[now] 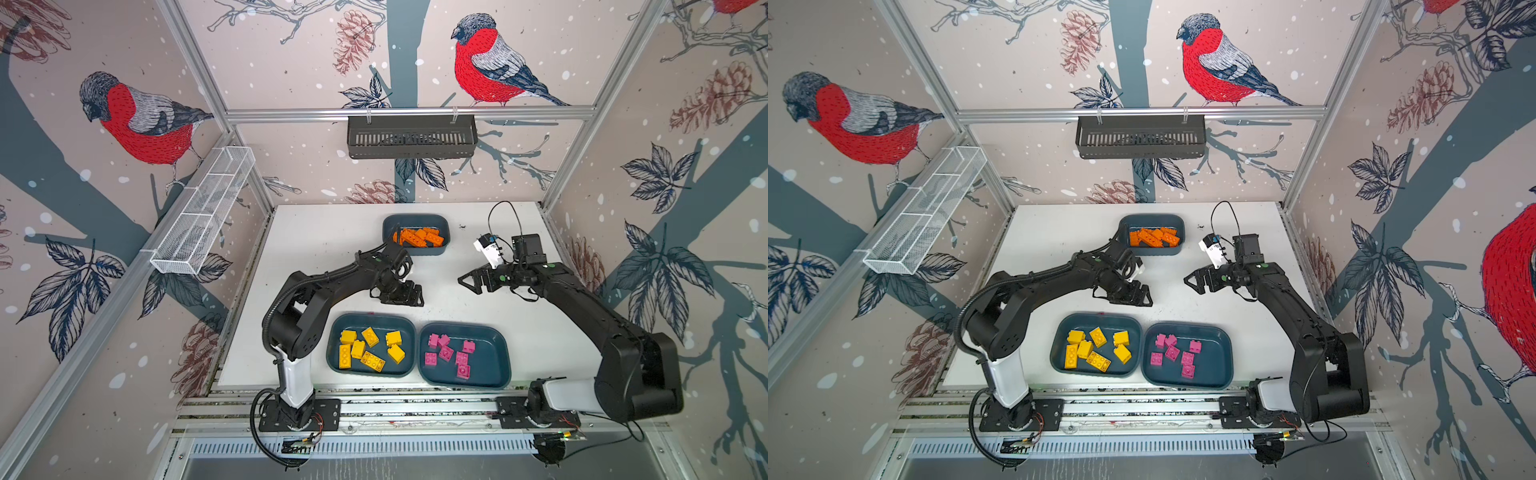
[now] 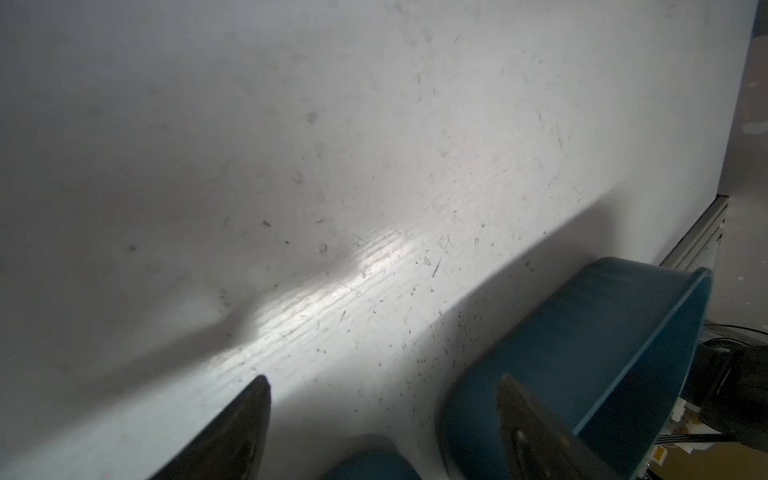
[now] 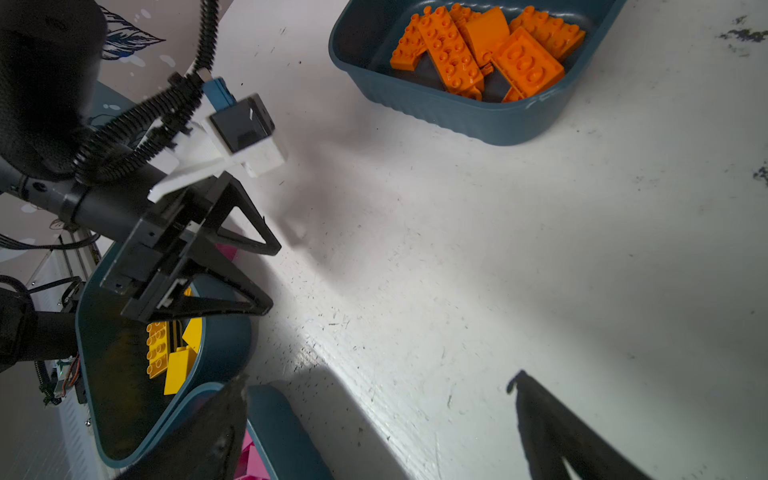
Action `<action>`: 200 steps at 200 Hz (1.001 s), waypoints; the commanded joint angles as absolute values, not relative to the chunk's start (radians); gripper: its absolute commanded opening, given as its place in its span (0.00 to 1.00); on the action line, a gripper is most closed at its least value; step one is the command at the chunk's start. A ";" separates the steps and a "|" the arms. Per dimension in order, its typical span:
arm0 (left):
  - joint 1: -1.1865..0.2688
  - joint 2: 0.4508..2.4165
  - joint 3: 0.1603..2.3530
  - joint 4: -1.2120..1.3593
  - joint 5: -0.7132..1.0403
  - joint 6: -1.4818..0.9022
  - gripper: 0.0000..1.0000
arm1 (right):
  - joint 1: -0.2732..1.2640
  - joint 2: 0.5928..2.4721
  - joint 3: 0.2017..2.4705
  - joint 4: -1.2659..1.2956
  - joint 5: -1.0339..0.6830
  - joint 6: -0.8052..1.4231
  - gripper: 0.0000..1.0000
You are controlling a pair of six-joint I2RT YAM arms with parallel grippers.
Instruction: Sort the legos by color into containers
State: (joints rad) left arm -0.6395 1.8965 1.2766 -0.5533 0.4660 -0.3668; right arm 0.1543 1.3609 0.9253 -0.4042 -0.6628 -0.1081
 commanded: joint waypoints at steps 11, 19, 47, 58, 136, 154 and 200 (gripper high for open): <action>-0.646 1.935 1.322 -0.716 0.393 -0.395 0.82 | 0.137 1.353 0.917 -0.391 -0.675 -0.118 1.00; -0.646 1.942 1.324 -0.739 0.386 -0.391 0.82 | 0.133 1.354 0.916 -0.391 -0.676 -0.121 1.00; -0.631 1.945 1.306 -0.789 0.333 -0.377 0.81 | 0.123 1.356 0.912 -0.385 -0.679 -0.118 0.99; -0.613 1.944 1.294 -0.794 0.315 -0.372 0.81 | 0.121 1.357 0.910 -0.381 -0.680 -0.116 0.99; -0.506 1.948 1.264 -0.848 0.235 -0.315 0.81 | 0.112 1.373 0.915 -0.377 -0.678 -0.104 0.99; -0.488 1.935 1.262 -0.870 0.205 -0.307 0.81 | 0.112 1.376 0.913 -0.379 -0.679 -0.101 0.99; -0.443 1.911 1.239 -0.916 0.156 -0.271 0.81 | 0.107 1.386 0.912 -0.379 -0.673 -0.098 0.99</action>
